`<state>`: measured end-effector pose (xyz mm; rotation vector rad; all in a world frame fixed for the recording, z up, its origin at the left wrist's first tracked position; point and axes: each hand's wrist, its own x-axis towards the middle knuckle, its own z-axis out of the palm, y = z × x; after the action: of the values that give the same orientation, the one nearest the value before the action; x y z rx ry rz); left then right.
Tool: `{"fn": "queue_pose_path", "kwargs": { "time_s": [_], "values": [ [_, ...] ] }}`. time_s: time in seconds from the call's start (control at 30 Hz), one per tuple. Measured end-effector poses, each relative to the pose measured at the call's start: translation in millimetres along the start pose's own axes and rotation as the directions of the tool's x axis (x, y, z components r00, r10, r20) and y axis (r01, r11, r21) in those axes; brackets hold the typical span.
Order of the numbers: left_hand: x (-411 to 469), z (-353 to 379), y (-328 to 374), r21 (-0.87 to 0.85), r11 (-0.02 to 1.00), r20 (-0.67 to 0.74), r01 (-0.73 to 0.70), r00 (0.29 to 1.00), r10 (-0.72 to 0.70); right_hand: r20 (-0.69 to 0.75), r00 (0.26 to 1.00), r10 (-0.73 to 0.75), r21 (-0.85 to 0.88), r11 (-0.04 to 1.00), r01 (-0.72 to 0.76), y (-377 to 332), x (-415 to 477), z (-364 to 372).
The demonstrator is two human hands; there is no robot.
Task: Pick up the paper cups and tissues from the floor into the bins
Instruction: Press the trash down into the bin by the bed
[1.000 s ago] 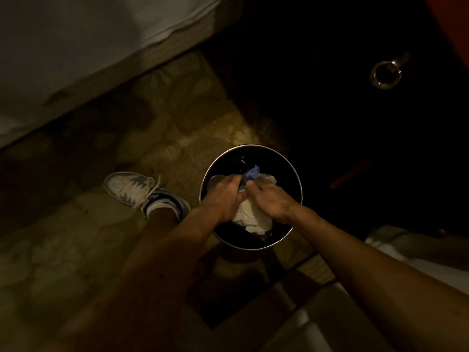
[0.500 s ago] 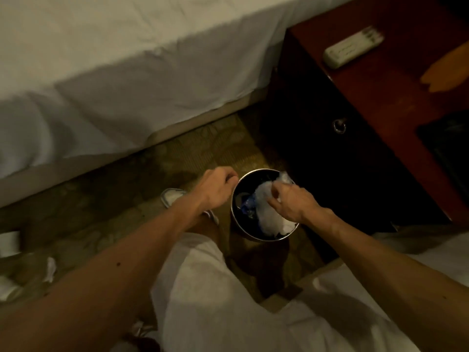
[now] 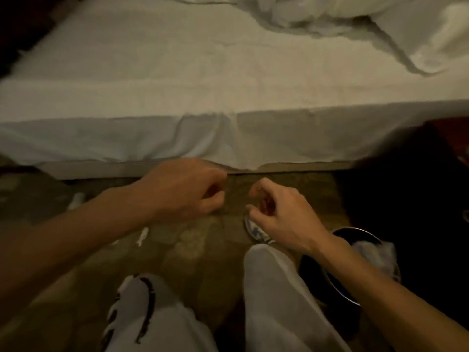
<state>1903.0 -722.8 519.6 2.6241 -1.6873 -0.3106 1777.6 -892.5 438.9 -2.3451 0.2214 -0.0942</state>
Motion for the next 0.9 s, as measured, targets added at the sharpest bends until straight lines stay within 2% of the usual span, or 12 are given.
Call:
{"fn": "queue_pose_path", "kwargs": {
  "time_s": [0.07, 0.17, 0.27, 0.37, 0.5, 0.6, 0.73, 0.83, 0.9],
  "values": [
    [-50.5, 8.8, -43.0, -0.039, 0.988, -0.026, 0.151, 0.988, -0.152, 0.102, 0.991, -0.092, 0.039, 0.995, 0.089, -37.2, 32.4, 43.6],
    [-119.8, 59.6, -105.1, -0.184, 0.895, -0.067, 0.406, 0.904, -0.423, 0.272, 0.942, -0.196, 0.091, 0.98, 0.177, -75.1, 76.7, 116.5],
    [-172.0, 132.6, -164.9, -0.399, 0.703, -0.009, 0.589, 0.764, -0.645, 0.449, 0.865, -0.224, 0.046, 0.973, 0.228, -92.8, 117.0, 190.8],
    [-200.6, 209.7, -218.5, -0.487, 0.527, 0.088, 0.697, 0.639, -0.764, 0.613, 0.767, -0.19, -0.02, 0.966, 0.256, -98.6, 159.9, 264.8],
    [-211.0, 300.1, -278.2, -0.561, 0.327, 0.25, 0.76, 0.533, -0.809, 0.766, 0.637, -0.084, -0.133, 0.949, 0.284, -94.8, 218.6, 355.7],
    [-200.3, 361.9, -311.1, -0.614, 0.168, 0.345, 0.771, 0.454, -0.822, 0.815, 0.58, 0.009, -0.207, 0.938, 0.276, -72.7, 258.7, 416.9],
    [-175.5, 427.8, -338.2, -0.688, -0.051, 0.452, 0.724, 0.373, -0.81, 0.843, 0.513, 0.164, -0.251, 0.962, 0.105, -24.9, 300.2, 495.4],
    [-163.5, 460.3, -352.2, -0.681, -0.146, 0.513, 0.718, 0.325, -0.794, 0.857, 0.46, 0.23, -0.285, 0.957, 0.051, 1.6, 323.0, 540.5],
    [-161.3, 475.0, -359.5, -0.658, -0.171, 0.56, 0.733, 0.324, -0.763, 0.876, 0.399, 0.27, -0.31, 0.95, 0.038, 12.1, 334.5, 562.4]
  ]
}}
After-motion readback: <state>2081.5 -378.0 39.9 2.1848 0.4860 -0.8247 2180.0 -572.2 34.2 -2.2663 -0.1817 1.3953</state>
